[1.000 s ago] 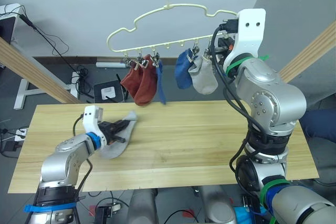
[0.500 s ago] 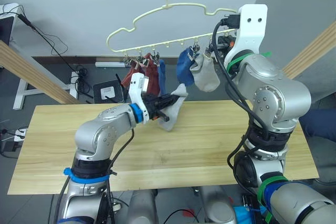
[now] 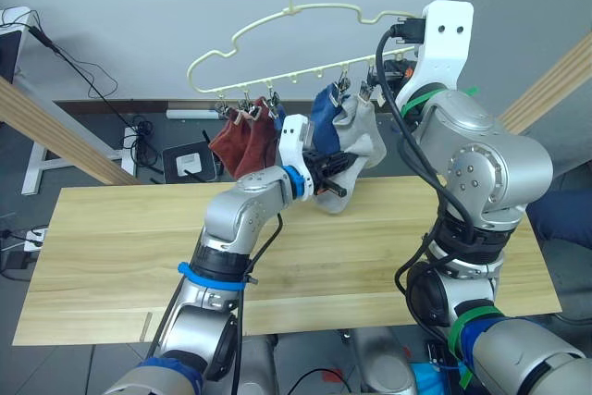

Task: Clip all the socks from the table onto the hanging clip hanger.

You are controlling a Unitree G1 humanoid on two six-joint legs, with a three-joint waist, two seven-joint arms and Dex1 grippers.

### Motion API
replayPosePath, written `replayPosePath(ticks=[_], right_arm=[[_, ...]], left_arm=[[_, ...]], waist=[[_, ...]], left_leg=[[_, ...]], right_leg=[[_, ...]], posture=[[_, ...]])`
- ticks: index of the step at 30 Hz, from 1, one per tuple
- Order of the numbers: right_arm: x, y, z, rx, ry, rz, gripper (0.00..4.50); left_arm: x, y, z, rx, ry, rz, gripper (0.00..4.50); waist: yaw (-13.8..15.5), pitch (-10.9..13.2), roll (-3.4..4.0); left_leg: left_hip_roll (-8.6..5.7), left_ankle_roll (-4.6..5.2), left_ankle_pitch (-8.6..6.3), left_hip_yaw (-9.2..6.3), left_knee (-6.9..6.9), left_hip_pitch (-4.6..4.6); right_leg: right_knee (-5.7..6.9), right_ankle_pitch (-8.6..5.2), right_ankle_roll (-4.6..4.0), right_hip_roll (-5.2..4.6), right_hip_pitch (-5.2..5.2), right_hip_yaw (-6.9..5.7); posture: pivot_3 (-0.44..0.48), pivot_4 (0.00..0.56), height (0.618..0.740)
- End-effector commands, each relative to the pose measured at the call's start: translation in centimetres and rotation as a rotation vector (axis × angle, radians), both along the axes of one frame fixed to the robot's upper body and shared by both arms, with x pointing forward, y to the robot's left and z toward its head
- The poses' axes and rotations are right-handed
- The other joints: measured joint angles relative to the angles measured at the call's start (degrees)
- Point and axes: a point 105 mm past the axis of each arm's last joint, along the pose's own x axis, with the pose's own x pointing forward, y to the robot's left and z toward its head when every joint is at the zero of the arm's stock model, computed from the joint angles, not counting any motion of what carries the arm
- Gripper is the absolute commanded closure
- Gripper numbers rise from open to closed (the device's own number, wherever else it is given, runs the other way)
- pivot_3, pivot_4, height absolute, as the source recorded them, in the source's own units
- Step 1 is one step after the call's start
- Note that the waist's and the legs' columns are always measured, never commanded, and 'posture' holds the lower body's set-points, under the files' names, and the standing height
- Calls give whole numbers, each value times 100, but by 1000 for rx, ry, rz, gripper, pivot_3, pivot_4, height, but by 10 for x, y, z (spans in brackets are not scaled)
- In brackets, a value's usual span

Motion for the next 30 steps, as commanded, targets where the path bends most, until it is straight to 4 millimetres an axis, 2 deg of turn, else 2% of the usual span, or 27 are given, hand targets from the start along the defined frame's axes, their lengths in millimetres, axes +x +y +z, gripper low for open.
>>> replayPosePath(ticks=[1,8,11,16,27,30], right_arm=[[-8,-1,17,25,-70,-4,4255],[-9,0,16,38,-60,0,4255],[-9,1,15,39,-59,0,4255],[-10,1,14,44,-57,-2,4255],[-10,2,13,48,-55,3,4255],[-9,2,12,50,-52,6,3595]], left_arm=[[5,-7,12,-35,-42,13,4486],[14,-20,31,-91,-69,23,4486],[15,-22,33,-98,-73,21,4486],[15,-30,50,-137,-93,-1,4486],[17,-33,57,-172,-88,-6,4486],[17,-33,57,-169,-91,-8,4500]], waist=[[-1,0,0],[2,0,0],[-6,0,0],[-17,0,0],[-19,0,0],[-22,0,0]], left_leg=[[0,0,0,0,0,0],[0,0,0,0,0,-2],[-1,0,0,1,-1,-2],[0,0,0,0,0,-2],[-1,0,0,0,0,-2],[-1,0,0,0,0,-2]], right_leg=[[0,0,0,0,0,0],[-1,0,0,0,0,-1],[-1,0,0,0,0,0],[0,0,0,1,0,-1],[0,0,0,0,0,-1],[0,0,0,0,0,-1]], posture=[[-296,358,740],[-300,359,740],[-304,355,740],[-308,354,740],[-311,347,740],[-308,347,740]])
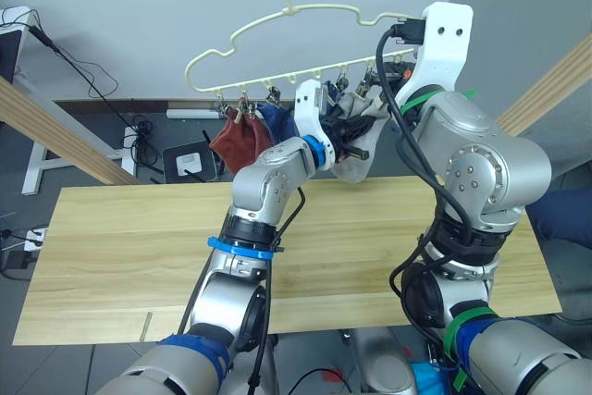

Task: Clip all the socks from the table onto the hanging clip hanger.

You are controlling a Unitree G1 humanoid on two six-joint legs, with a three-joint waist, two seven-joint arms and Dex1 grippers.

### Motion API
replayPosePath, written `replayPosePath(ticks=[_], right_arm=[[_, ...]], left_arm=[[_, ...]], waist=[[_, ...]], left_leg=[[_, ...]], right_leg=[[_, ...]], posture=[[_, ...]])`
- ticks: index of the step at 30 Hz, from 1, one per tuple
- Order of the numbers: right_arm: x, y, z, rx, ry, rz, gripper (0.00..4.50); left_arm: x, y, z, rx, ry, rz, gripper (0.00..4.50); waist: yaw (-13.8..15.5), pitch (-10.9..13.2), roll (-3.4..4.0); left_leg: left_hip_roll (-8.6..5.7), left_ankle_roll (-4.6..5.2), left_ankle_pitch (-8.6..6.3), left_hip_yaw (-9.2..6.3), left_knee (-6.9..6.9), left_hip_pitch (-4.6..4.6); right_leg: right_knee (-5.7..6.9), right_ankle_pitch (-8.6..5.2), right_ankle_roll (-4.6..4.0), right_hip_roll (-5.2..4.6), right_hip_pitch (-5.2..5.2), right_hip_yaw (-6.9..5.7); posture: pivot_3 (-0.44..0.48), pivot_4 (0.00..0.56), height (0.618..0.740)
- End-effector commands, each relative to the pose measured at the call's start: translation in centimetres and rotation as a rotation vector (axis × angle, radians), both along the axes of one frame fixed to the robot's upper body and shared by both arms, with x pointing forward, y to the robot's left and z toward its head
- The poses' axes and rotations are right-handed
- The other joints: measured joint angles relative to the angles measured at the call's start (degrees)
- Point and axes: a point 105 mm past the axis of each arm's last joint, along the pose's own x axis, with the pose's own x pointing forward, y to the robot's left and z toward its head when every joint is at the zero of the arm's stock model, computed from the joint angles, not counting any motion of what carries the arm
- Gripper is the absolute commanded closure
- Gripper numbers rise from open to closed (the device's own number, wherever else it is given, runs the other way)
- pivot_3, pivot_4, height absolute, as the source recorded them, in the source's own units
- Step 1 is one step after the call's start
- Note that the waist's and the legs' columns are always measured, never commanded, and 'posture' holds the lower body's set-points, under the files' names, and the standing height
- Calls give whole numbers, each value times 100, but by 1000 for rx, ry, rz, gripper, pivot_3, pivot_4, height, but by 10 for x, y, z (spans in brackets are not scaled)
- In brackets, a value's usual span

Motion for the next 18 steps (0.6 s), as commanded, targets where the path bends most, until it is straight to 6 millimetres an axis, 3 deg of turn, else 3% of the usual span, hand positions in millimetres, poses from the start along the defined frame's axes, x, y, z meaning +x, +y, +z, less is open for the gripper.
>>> replayPosePath(ticks=[1,5,12,13,18], right_arm=[[-8,-2,14,20,-67,-4,3213],[-7,-2,14,21,-66,-7,1766],[-9,1,13,27,-61,15,1766],[-9,2,13,30,-59,22,1734],[-12,4,12,37,-46,60,1734]], left_arm=[[-4,-5,17,-24,-56,-22,4500],[-4,-5,16,-19,-56,-22,4500],[-6,-6,18,-43,-44,-36,4500],[-7,-6,18,-36,-47,-41,3946],[-11,-5,16,-8,-56,-53,2505]], waist=[[-3,0,0],[-13,0,0],[-15,0,0],[-15,0,0],[-19,0,0]], left_leg=[[0,0,0,0,0,0],[0,0,0,0,0,0],[0,0,0,1,0,0],[0,0,0,1,0,0],[0,0,0,0,0,0]], right_leg=[[0,0,0,0,0,0],[0,0,0,0,0,1],[1,0,0,0,0,1],[1,0,0,0,0,1],[1,0,0,0,0,1]], posture=[[-308,347,740],[-306,345,740],[-306,345,740],[-306,345,740],[-310,346,740]])
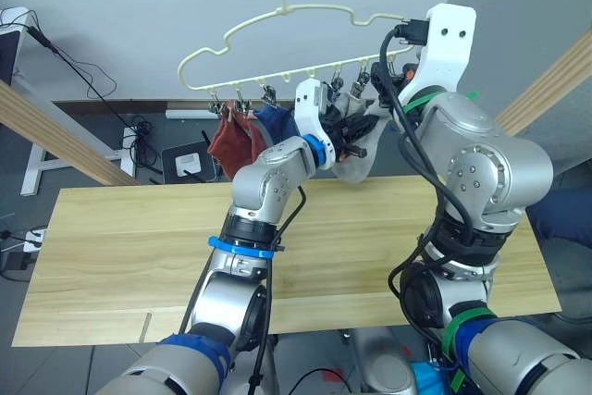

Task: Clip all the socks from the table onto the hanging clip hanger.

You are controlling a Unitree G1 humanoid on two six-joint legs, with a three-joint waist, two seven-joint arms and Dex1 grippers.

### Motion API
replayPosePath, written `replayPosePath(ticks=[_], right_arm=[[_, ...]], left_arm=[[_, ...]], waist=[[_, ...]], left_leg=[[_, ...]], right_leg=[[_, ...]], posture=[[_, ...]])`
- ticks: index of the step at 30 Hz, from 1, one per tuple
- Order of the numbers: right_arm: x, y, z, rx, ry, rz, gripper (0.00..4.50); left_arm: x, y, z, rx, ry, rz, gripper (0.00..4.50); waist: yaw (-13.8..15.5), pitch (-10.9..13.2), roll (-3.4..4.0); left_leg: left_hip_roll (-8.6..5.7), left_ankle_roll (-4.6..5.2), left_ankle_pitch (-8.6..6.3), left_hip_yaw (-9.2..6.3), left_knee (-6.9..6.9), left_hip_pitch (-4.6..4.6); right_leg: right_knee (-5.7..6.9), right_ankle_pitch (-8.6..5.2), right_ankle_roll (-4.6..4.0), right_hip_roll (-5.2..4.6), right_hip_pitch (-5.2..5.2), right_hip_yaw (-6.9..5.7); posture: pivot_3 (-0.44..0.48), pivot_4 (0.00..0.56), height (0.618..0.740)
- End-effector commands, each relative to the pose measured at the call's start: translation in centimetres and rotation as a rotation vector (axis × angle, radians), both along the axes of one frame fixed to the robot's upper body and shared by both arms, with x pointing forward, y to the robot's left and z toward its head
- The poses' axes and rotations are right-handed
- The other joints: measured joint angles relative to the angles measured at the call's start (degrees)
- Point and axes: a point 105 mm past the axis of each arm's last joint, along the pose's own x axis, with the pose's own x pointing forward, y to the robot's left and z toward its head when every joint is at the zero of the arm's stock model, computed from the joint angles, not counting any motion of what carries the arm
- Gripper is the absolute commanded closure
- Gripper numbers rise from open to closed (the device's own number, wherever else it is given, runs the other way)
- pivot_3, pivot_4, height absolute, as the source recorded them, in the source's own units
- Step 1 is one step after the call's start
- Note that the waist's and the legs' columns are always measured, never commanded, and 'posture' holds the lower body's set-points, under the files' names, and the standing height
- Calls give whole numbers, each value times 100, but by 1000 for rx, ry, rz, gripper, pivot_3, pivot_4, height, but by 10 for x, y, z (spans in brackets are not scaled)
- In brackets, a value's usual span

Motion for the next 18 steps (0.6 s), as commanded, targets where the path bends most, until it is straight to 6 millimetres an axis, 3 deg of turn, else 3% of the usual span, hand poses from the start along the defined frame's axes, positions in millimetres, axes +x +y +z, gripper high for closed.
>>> replayPosePath(ticks=[1,8,11,14,16,18], right_arm=[[-13,1,13,5,-62,59,1734],[-42,-10,-15,-68,9,227,1734],[-59,-15,-35,-101,25,309,1734],[-81,-23,-56,-189,30,367,1734],[-91,-30,-82,-238,72,373,1734],[-96,-32,-92,-256,79,381,1734]], left_arm=[[-12,-1,15,9,-79,-43,2163],[-38,28,3,109,-127,-70,35],[-50,50,-6,135,-119,-43,35],[-65,88,-12,117,-125,35,35],[-72,122,-26,167,-124,144,35],[-76,133,-31,190,-123,177,35]], waist=[[-4,0,0],[-23,0,1],[-30,-1,1],[-75,-1,1],[-90,-5,0],[-100,-6,1]], left_leg=[[0,0,0,0,0,0],[5,-1,0,-1,-2,0],[3,0,1,-1,8,2],[5,0,0,-3,3,6],[4,0,0,-2,4,7],[7,0,0,-3,-2,20]], right_leg=[[0,0,0,0,0,0],[-2,0,0,0,0,1],[6,0,0,0,1,2],[-3,-1,1,2,10,2],[-2,-1,1,1,10,4],[-3,-2,2,3,16,4]], posture=[[-310,346,740],[-316,346,740],[-323,340,740],[-315,332,740],[-313,327,740],[-313,327,740]])
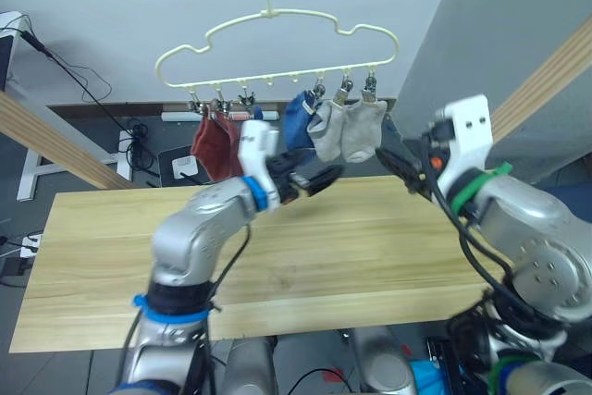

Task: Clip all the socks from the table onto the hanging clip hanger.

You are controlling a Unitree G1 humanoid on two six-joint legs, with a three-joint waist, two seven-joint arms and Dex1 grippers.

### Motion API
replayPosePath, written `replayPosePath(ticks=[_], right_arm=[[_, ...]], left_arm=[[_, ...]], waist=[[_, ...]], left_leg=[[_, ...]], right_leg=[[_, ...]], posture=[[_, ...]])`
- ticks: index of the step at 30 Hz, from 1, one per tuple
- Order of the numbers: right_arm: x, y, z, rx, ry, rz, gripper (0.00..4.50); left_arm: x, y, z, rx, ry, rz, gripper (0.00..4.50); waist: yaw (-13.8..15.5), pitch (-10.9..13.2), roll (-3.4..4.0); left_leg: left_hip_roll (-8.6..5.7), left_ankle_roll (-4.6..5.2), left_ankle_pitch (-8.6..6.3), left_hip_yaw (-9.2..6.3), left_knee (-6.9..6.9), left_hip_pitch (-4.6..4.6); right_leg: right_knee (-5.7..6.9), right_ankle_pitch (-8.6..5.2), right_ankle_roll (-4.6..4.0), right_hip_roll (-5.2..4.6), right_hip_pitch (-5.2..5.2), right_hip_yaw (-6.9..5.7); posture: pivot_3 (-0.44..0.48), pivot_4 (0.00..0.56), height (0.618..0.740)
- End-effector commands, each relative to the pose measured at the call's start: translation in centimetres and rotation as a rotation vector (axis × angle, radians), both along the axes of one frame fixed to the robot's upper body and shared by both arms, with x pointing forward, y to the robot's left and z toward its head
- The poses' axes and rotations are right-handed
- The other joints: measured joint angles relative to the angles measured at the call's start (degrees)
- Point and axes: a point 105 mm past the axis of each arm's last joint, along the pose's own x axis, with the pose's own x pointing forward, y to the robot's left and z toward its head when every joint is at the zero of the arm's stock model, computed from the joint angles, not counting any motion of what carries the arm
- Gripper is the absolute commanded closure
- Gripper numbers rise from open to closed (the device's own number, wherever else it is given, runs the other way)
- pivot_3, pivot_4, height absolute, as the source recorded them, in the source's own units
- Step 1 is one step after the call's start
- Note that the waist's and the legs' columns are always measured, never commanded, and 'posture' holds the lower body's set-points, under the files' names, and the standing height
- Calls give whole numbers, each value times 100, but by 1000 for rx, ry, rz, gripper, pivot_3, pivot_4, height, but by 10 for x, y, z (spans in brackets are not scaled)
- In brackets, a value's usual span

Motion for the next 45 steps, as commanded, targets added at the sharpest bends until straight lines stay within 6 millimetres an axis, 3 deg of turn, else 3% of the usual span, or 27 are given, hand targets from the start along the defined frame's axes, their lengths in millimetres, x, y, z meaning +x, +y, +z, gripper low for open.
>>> replayPosePath(ticks=[1,2,6,8,11,14,16,24,45], right_arm=[[-13,9,3,-31,-95,80,1734],[-16,8,0,-45,-107,86,1734],[-26,-10,-43,-47,-33,17,1734],[-26,-15,-47,-1,-94,-12,1734],[-27,-26,-56,-10,-149,-71,1734],[-40,-32,-93,-51,-68,-57,1734],[-45,-36,-104,-58,-54,-66,1734],[-49,-42,-119,-54,-59,-107,1734],[-53,-46,-127,-65,-40,-114,1734]], left_arm=[[-9,15,12,18,-101,57,35],[-11,20,9,28,-113,84,35],[-35,78,-17,60,-73,298,35],[-45,101,-31,85,-42,393,35],[-54,110,-41,104,-49,447,35],[-77,124,-68,133,-21,556,35],[-86,124,-80,139,-20,598,35],[-100,119,-96,155,-52,671,35],[-95,123,-96,179,-71,719,35]], waist=[[-5,0,0],[-4,0,0],[1,-89,-29],[3,-97,-30],[35,-115,-35],[109,-249,-58],[135,-295,-86],[159,-374,-94],[214,-496,-84]], left_leg=[[-2,0,0,1,1,1],[-4,0,1,1,4,0],[-3,11,9,3,11,17],[-1,11,9,11,-8,45],[-2,7,16,13,-5,55],[-3,9,23,18,-7,64],[1,7,19,28,-22,81],[5,7,19,17,-19,87],[5,8,19,21,-19,87]], right_leg=[[4,0,1,0,-1,2],[4,-4,8,0,-2,2],[-6,-10,40,0,18,8],[-8,-13,35,0,32,13],[-3,-8,29,0,36,16],[-8,-4,26,-6,46,17],[-17,-16,14,-7,60,18],[-12,-20,-39,-7,56,15],[-11,-28,-43,-2,58,13]], posture=[[-304,324,740],[-279,312,740],[-240,295,740],[-240,295,740],[-208,281,740],[-194,275,740],[-184,271,740],[-167,269,740],[-148,248,740]])
